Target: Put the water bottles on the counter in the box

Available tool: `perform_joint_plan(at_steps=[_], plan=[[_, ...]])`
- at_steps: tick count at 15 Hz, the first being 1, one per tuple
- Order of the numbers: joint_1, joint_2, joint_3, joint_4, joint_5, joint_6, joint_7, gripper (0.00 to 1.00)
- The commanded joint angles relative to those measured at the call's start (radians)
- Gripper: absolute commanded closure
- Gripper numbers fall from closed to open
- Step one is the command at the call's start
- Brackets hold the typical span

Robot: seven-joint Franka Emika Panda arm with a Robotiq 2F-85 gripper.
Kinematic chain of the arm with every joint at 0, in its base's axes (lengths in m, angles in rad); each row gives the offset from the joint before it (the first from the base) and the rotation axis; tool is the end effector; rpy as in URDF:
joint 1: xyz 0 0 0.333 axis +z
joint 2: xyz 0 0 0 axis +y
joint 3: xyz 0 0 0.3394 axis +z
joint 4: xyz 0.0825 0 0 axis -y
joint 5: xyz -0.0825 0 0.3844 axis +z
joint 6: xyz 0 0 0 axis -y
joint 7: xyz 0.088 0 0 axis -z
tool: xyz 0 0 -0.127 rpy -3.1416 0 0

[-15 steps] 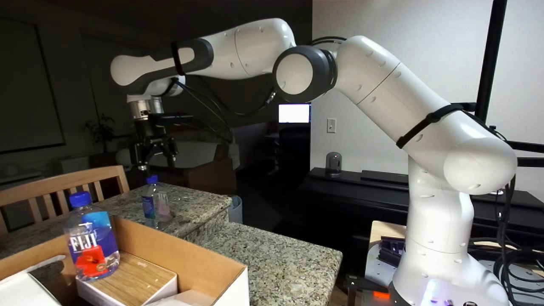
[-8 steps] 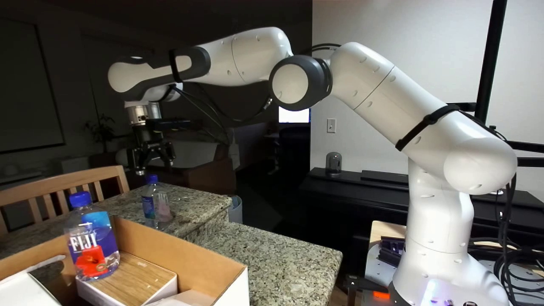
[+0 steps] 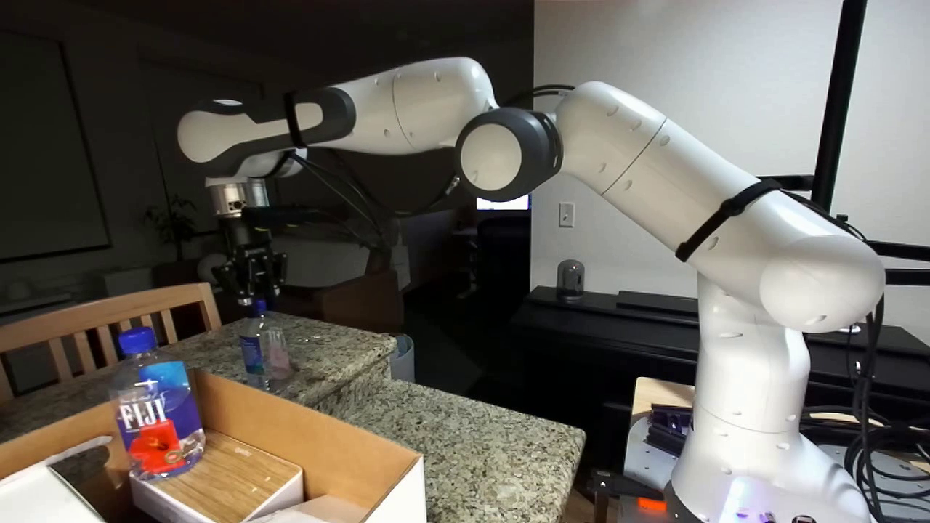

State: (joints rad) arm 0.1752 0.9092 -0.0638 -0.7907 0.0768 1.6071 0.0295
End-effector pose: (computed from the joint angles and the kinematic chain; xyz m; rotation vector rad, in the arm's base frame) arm 0.7773 0.1181 0.3747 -3.1158 -0.1526 0.1458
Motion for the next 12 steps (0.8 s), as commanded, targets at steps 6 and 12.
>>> perform_joint_plan(at_steps=[6,12], plan=[[-0.001,0.026,0.002,0.06,0.007,-0.009,0.016,0.96],[-0.001,0.03,-0.001,0.068,0.006,-0.016,0.025,0.61]])
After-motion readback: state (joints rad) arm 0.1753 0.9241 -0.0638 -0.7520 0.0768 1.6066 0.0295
